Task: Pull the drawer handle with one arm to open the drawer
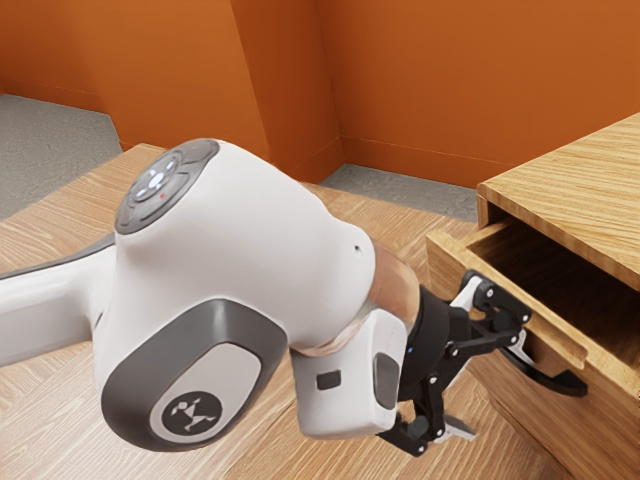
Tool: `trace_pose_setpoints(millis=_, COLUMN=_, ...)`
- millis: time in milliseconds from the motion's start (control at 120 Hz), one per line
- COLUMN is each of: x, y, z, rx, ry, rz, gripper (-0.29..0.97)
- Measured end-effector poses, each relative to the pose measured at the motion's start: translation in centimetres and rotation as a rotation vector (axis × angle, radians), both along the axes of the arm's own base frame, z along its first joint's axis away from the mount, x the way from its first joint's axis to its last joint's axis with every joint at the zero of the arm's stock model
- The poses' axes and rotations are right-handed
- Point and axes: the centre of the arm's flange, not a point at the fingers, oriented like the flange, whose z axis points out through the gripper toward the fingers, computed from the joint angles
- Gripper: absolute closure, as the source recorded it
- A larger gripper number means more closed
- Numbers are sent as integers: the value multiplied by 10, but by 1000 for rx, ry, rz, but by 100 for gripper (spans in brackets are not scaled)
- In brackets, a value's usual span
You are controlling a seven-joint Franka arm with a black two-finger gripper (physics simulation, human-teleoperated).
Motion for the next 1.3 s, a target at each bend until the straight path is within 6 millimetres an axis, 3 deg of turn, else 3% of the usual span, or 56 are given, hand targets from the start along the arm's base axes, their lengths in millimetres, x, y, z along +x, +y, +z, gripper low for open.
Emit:
trace_pose_setpoints(millis=192, x=-13, y=5, z=-1, rx=7, ry=-6, rz=6, gripper=20)
trace_pose_setpoints(millis=758, x=-58, y=26, z=9, rx=-3, ry=-42, rz=35, gripper=38)
trace_pose_setpoints(millis=967, x=-81, y=45, z=12, rx=37, ry=-83, rz=34, gripper=45)
trace_pose_setpoints(millis=1000, x=-85, y=55, z=14, rx=24, ry=-84, rz=48, gripper=36)
trace_pose_setpoints(millis=1042, x=-93, y=66, z=20, rx=20, ry=-97, rz=52, gripper=48)
trace_pose_setpoints(millis=1092, x=-92, y=108, z=36, rx=-28, ry=-107, rz=134, gripper=42)
trace_pose_setpoints(millis=1158, x=-94, y=149, z=54, rx=-73, ry=-106, rz=216, gripper=28)
trace_pose_setpoints(millis=1217, x=-90, y=186, z=70, rx=-74, ry=-81, rz=321, gripper=19)
trace_pose_setpoints(millis=1300, x=-70, y=217, z=81, rx=-48, ry=44, rz=454, gripper=12)
